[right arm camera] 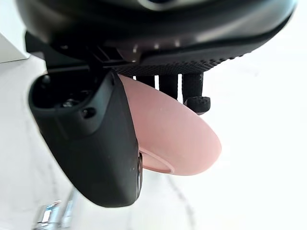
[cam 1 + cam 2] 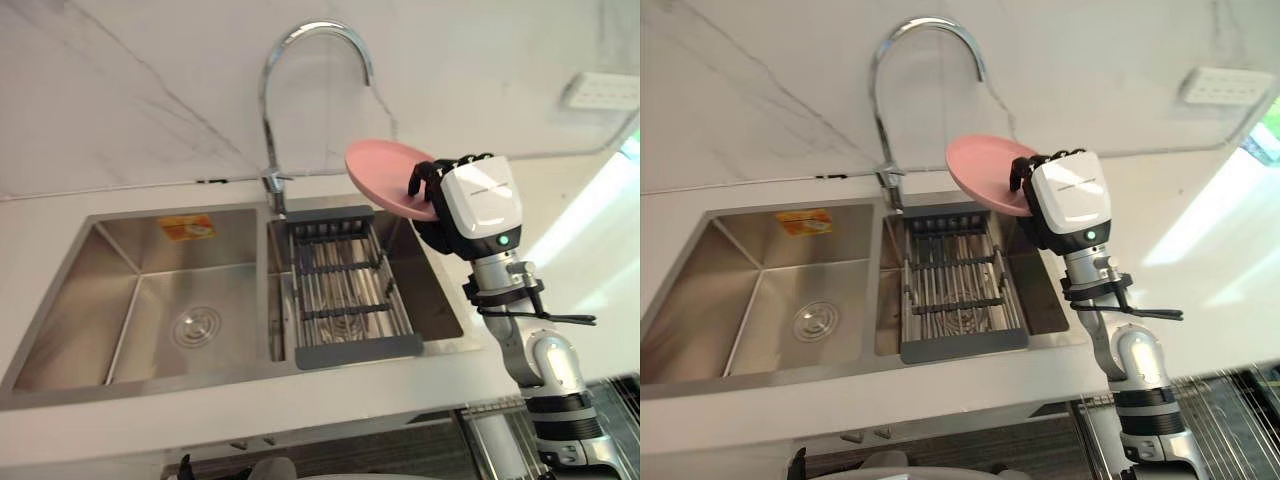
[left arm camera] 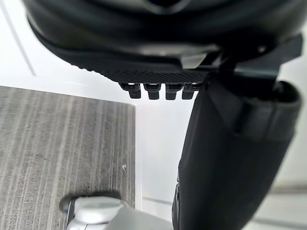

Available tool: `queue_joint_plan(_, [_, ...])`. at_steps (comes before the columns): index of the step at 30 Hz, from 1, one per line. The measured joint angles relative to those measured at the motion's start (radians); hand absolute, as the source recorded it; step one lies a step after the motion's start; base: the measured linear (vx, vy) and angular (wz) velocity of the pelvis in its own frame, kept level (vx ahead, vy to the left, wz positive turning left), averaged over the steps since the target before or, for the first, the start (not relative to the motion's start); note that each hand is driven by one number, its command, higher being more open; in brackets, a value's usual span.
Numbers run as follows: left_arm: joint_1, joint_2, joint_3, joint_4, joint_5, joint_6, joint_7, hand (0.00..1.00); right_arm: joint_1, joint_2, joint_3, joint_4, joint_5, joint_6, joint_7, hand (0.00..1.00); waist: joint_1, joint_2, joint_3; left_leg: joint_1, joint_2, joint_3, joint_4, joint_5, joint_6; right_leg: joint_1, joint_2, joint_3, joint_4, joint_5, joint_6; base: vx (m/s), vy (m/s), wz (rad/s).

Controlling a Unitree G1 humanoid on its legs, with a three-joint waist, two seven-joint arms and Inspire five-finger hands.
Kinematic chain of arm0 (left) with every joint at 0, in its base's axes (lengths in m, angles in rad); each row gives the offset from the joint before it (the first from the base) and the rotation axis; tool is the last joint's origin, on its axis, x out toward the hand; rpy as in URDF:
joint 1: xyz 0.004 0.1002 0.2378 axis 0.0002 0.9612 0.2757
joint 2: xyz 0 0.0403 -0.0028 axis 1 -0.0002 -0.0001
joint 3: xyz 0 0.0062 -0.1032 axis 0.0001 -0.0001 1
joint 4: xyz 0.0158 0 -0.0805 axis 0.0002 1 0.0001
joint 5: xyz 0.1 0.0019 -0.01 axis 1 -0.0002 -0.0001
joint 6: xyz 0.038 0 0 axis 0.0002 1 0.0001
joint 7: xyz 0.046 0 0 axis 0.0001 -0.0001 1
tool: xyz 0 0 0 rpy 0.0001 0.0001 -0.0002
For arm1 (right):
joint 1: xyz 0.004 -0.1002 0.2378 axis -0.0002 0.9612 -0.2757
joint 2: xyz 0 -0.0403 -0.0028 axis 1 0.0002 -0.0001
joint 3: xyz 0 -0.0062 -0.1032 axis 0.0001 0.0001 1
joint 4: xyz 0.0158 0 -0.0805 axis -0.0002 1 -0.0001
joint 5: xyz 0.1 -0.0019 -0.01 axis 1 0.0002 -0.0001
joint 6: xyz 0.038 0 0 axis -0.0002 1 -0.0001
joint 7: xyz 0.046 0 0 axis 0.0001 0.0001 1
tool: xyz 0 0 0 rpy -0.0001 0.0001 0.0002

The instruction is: Walk over to the sink, pick up the cup, carry it to the dishwasher, place the cup inside the dishwasher, then close the dishwasher door

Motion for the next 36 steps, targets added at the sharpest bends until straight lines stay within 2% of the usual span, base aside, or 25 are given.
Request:
queue_joint_plan(3, [0.003,0.0,-0.013,0.006,-0.008,0.011,0.004,1.0,0.009,-0.003,-0.058,0.0,0.004,0.025,-0.001,0.0,-0.005,-0.007,0.006,0.014,-0.027,0.014,-0.056,0.023,0.009,-0.071,-0.012,0.071,0.048,0.003,0.005,-0.07,0.054,-0.6])
queue_joint_plan(5, [0.015,0.013,-0.022,0.007,-0.03,0.021,0.005,1.0,0.028,-0.003,-0.091,0.0,0.014,0.041,0.002,0.0,-0.021,-0.029,0.021,0.046,-0.045,0.042,-0.114,0.05,0.016,-0.097,-0.02,0.11,0.069,0.011,0.018,-0.06,0.042,-0.69])
queue_joint_plan(6, [0.018,0.02,-0.021,0.011,-0.038,0.029,0.007,1.0,0.043,-0.002,-0.11,0.0,0.014,0.047,0.003,0.0,-0.035,-0.041,0.028,0.067,-0.05,0.066,-0.142,0.064,0.019,-0.106,-0.024,0.109,0.069,0.025,0.028,-0.1,0.029,-0.84])
queue_joint_plan(8, [0.017,0.017,0.004,0.027,-0.039,0.045,0.009,1.0,0.046,0.01,-0.126,-0.001,0.014,0.053,0.009,0.0,-0.029,-0.044,0.032,0.075,-0.026,0.139,-0.151,0.068,0.024,-0.113,-0.016,0.079,0.0,0.099,0.032,-0.11,0.015,-0.97])
queue_joint_plan(9, [0.016,0.016,0.013,0.032,-0.043,0.05,0.012,1.0,0.044,0.015,-0.127,-0.007,0.014,0.053,0.009,0.0,-0.018,-0.045,0.034,0.081,-0.016,0.185,-0.161,0.072,0.029,-0.108,-0.028,0.03,-0.024,0.094,0.032,-0.12,-0.004,-1.39])
queue_joint_plan(10, [0.009,0.016,0.026,0.05,-0.059,0.059,0.012,1.0,0.042,0.02,-0.126,-0.014,0.014,0.044,0.009,0.0,0.002,-0.052,0.039,0.092,-0.001,0.262,-0.169,0.074,0.03,-0.143,-0.075,-0.147,0.097,0.031,-0.022,-0.13,-0.005,-1.66])
queue_joint_plan(11, [0.01,0.012,0.038,0.055,-0.082,0.076,0.015,1.0,0.042,0.02,-0.124,-0.014,0.011,0.029,0.009,0.0,0.006,-0.045,0.04,0.101,0.026,0.314,-0.165,0.074,0.029,-0.155,-0.134,-0.294,0.231,-0.006,-0.056,-0.13,0.0,-1.67])
queue_joint_plan(12, [0.013,0.016,0.046,0.058,-0.097,0.078,0.016,1.0,0.042,0.019,-0.121,-0.014,0.009,0.028,0.009,0.0,0.009,-0.042,0.04,0.102,0.051,0.347,-0.152,0.074,0.029,-0.161,-0.18,-0.363,0.325,-0.02,-0.07,-0.09,-0.037,-1.36])
queue_joint_plan(13, [0.021,0.028,0.054,0.062,-0.099,0.076,0.015,1.0,0.042,0.018,-0.114,-0.007,0.006,0.03,0.009,0.0,0.018,-0.045,0.039,0.098,0.086,0.385,-0.126,0.072,0.026,-0.161,-0.252,-0.429,0.431,-0.021,-0.095,-0.07,-0.075,-0.99])
queue_joint_plan(14, [0.022,0.033,0.059,0.061,-0.099,0.075,0.015,1.0,0.041,0.014,-0.108,-0.003,0.006,0.033,0.009,0.0,0.021,-0.05,0.037,0.092,0.104,0.398,-0.101,0.065,0.018,-0.16,-0.288,-0.449,0.465,0.007,-0.133,-0.08,-0.153,-1.01])
queue_joint_plan(15, [0.011,0.045,0.083,0.058,-0.099,0.067,0.015,1.0,0.033,0.003,-0.103,0.006,0.006,0.034,0.008,0.0,0.026,-0.058,0.038,0.063,0.131,0.387,-0.034,0.026,-0.014,-0.168,-0.29,-0.456,0.475,0.051,-0.14,-0.09,-0.163,-0.71])
queue_joint_plan(16, [0.004,0.044,0.092,0.06,-0.099,0.066,0.014,1.0,0.032,-0.004,-0.101,0.019,0.005,0.036,0.009,0.0,0.028,-0.069,0.043,0.053,0.128,0.358,-0.03,0.013,-0.029,-0.167,-0.277,-0.476,0.466,0.05,-0.15,-0.15,-0.127,-1.02])
queue_joint_plan(17, [-0.003,0.036,0.088,0.061,-0.103,0.062,0.012,1.0,0.03,-0.011,-0.099,0.048,0.001,0.048,0.01,0.0,0.048,-0.062,0.038,0.06,0.1,0.312,-0.067,0.024,-0.019,-0.148,-0.214,-0.44,0.358,0.06,-0.163,-0.16,-0.051,-1.27])
queue_joint_plan(18, [-0.001,0.031,0.087,0.065,-0.118,0.051,0.012,1.0,0.03,-0.011,-0.097,0.056,-0.003,0.062,0.012,0.0,0.072,-0.064,0.032,0.078,0.119,0.344,-0.106,0.056,-0.025,-0.129,-0.189,-0.414,0.318,0.013,-0.172,-0.15,-0.042,-1.2])
queue_joint_plan(19, [-0.002,0.033,0.087,0.068,-0.121,0.051,0.014,1.0,0.032,-0.015,-0.098,0.055,-0.003,0.062,0.011,0.0,0.066,-0.075,0.031,0.077,0.114,0.35,-0.106,0.061,-0.026,-0.128,-0.215,-0.421,0.355,-0.022,-0.169,-0.11,-0.117,-0.83])
queue_joint_plan(20, [0.001,0.045,0.083,0.068,-0.122,0.053,0.015,1.0,0.034,-0.016,-0.098,0.056,-0.003,0.062,0.013,0.0,0.053,-0.087,0.023,0.076,0.114,0.358,-0.104,0.067,-0.035,-0.097,-0.254,-0.432,0.364,-0.053,-0.14,-0.07,-0.212,-0.29])
queue_joint_plan(21, [0.004,0.064,0.088,0.07,-0.122,0.053,0.019,1.0,0.034,-0.017,-0.099,0.055,0.0,0.062,0.014,0.0,0.048,-0.102,0.013,0.072,0.122,0.363,-0.104,0.071,-0.048,-0.045,-0.262,-0.433,0.289,-0.037,-0.099,-0.05,-0.236,-0.27])
queue_joint_plan(22, [0.004,0.077,0.089,0.07,-0.122,0.053,0.019,1.0,0.034,-0.017,-0.1,0.053,0.004,0.062,0.017,0.0,0.047,-0.114,0.005,0.068,0.13,0.365,-0.105,0.081,-0.065,-0.028,-0.245,-0.422,0.238,-0.034,-0.056,-0.05,-0.304,-0.27])
queue_joint_plan(24, [0.004,0.085,0.09,0.066,-0.117,0.048,0.016,1.0,0.049,-0.022,-0.109,0.049,0.027,0.061,0.04,0.0,0.061,-0.11,-0.006,0.065,0.16,0.384,-0.15,0.131,-0.106,0.004,-0.175,-0.42,0.103,-0.036,-0.014,-0.05,-0.35,-0.28])
queue_joint_plan(26, [0.001,0.064,0.087,0.059,-0.112,0.034,0.014,1.0,0.105,-0.009,-0.133,0.048,0.048,0.059,0.054,0.0,0.061,-0.105,-0.009,0.082,0.162,0.386,-0.206,0.18,-0.121,0.023,-0.143,-0.42,0.049,-0.033,0.019,-0.02,-0.216,-0.09])
queue_joint_plan(30, [0.026,0.021,0.079,0.043,-0.078,0.033,0.02,1.0,0.272,0.087,-0.209,0.048,0.056,0.055,0.085,0.0,0.05,-0.078,-0.023,0.131,0.17,0.386,-0.337,0.264,-0.141,0.048,-0.093,-0.431,-0.004,-0.032,0.027,-0.03,-0.164,0.03])
queue_joint_plan(33, [0.028,0.014,0.064,0.043,-0.047,0.033,0.023,1.0,0.327,0.142,-0.215,0.064,0.055,0.052,0.099,0.0,0.034,-0.065,-0.029,0.134,0.162,0.377,-0.372,0.289,-0.138,0.049,-0.09,-0.444,-0.013,-0.028,0.033,-0.04,-0.033,0.11])
queue_joint_plan(36, [0.021,0.018,0.036,0.038,-0.033,0.032,0.027,1.0,0.33,0.16,-0.191,0.163,0.053,0.039,0.098,0.0,0.029,-0.058,-0.032,0.141,0.141,0.366,-0.387,0.3,-0.129,0.057,-0.106,-0.453,-0.014,-0.022,0.043,-0.04,0.023,0.14])
